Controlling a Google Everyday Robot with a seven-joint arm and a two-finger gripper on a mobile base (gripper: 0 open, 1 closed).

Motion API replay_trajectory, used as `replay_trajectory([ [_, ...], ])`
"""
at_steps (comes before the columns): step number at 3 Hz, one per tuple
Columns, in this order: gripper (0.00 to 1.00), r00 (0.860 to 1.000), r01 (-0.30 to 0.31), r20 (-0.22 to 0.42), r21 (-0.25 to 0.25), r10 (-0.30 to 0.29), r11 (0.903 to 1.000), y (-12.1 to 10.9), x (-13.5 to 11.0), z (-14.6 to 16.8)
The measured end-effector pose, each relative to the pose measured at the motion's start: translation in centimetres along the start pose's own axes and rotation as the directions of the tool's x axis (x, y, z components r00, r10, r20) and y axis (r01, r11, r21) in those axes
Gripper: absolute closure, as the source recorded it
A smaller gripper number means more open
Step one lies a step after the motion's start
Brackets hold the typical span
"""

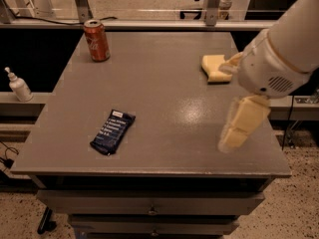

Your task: Move rxbar blueberry near coke can

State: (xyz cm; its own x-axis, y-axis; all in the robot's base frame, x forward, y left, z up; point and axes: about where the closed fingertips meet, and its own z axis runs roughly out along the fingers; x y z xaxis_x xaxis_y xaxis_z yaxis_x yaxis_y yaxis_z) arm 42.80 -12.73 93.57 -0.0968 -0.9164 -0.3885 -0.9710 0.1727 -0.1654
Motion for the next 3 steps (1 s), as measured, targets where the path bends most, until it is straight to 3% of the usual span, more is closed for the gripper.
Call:
replay_trajectory([
  [1,0.0,0.992,0.032,0.121,-0.058,-0.025,0.9978,1.9,-4.0,3.7],
  [2,0.0,0.974,0.047,0.226,-0.094,-0.025,0.9945,3.8,-8.0,6.3],
  [3,0.0,0.974,0.047,0.226,-0.094,-0.025,0.9945,3.8,-8.0,6.3],
])
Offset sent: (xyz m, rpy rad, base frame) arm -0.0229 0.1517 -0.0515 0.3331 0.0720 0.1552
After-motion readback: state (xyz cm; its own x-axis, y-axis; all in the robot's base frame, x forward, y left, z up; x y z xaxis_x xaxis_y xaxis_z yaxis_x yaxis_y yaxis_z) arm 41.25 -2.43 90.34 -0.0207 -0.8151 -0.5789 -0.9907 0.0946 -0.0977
